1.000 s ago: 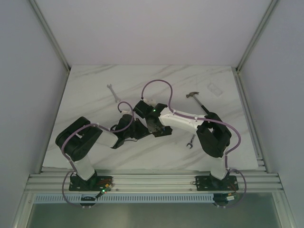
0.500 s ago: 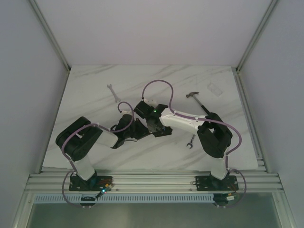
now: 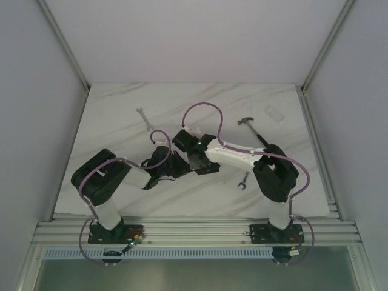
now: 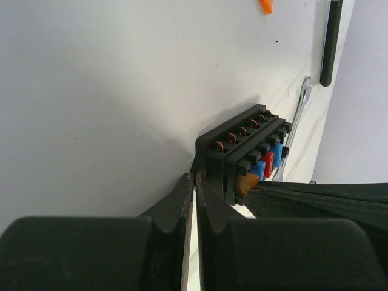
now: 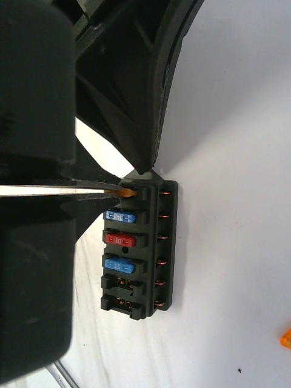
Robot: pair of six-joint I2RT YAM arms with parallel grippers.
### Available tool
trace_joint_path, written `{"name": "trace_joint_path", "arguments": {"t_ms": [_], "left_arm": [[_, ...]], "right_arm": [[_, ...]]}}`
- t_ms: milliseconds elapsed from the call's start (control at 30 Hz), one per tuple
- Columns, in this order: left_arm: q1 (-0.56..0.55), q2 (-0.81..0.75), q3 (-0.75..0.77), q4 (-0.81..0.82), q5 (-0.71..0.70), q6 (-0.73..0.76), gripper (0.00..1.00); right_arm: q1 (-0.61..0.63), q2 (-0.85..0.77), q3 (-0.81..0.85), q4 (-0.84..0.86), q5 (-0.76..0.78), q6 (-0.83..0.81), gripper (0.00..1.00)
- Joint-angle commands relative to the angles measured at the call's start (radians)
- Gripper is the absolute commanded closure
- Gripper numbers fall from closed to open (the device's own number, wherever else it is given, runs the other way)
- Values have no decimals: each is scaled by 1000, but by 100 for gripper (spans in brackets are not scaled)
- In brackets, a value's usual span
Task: Snap on the fuse box
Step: Install the fuse at the fuse box base.
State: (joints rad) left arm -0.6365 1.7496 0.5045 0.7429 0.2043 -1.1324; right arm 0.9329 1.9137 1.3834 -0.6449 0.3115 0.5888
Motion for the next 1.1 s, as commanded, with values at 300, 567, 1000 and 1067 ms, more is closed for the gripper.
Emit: {"name": "trace_joint_path", "arguments": {"t_ms": [300, 567, 1000, 1067], "left_arm": [[-17, 44, -30, -91, -45, 7, 87], [-23, 32, -41, -77, -38, 1, 87], [-30, -69, -73, -101, -61, 8, 85], [-29, -85, -77, -109, -66, 9, 82]], "right_arm": [[-31, 231, -147, -123, -24, -9, 100], [-11, 166, -89, -85, -64, -86, 100], [3, -33, 97, -98, -114, -142, 79], [4, -39, 115, -102, -112, -145, 73]]}}
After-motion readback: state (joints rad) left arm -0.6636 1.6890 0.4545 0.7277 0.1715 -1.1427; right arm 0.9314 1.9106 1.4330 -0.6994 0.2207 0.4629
